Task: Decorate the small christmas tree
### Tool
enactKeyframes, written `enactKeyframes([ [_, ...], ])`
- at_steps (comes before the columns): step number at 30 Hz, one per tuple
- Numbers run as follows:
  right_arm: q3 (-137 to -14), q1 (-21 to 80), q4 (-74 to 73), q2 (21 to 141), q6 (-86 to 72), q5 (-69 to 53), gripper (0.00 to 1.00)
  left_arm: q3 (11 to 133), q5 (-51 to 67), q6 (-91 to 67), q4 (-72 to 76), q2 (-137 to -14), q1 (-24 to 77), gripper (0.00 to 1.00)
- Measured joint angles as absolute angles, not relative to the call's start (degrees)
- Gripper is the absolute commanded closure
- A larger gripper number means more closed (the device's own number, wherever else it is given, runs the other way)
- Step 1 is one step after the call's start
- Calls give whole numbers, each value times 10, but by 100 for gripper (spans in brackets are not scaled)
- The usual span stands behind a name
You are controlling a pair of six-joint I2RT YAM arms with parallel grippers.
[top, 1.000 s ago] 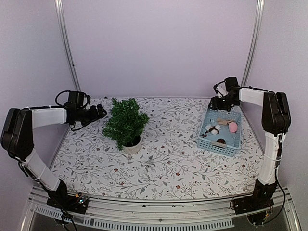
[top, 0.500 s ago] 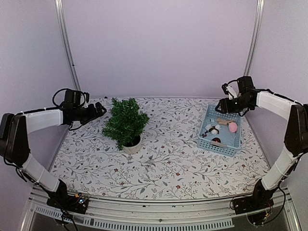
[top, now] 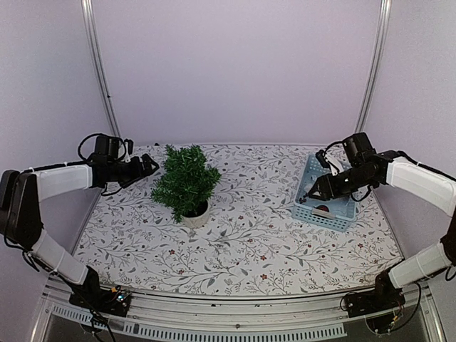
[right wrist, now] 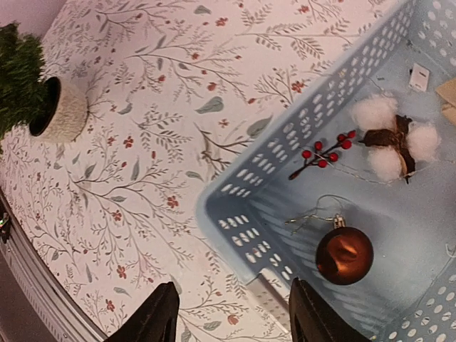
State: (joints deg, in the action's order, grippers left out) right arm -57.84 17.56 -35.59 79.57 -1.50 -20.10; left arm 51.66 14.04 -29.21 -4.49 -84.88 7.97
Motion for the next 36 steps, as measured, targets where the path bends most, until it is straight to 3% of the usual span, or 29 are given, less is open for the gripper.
enactKeyframes([
  [5, -577, 216, -356, 716, -32, -196, 54, 506, 148, -296, -37, -847, 84, 1],
  [7, -600, 225, -364, 721, -44, -182, 54, 506, 149, -300, -37, -847, 86, 1],
  [11, -698, 280, -386, 791, -76, -117, 50, 506, 148, -305, -35, -847, 89, 1],
  [15, -783, 373, -406, 870, -116, -28, 54, 505, 140, -312, -36, -847, 91, 1],
  [22, -834, 467, -452, 978, -195, 96, 56, 505, 121, -325, -38, -847, 93, 1],
  [36, -873, 500, -499, 1112, -253, 243, 59, 505, 109, -335, -43, -847, 94, 1],
])
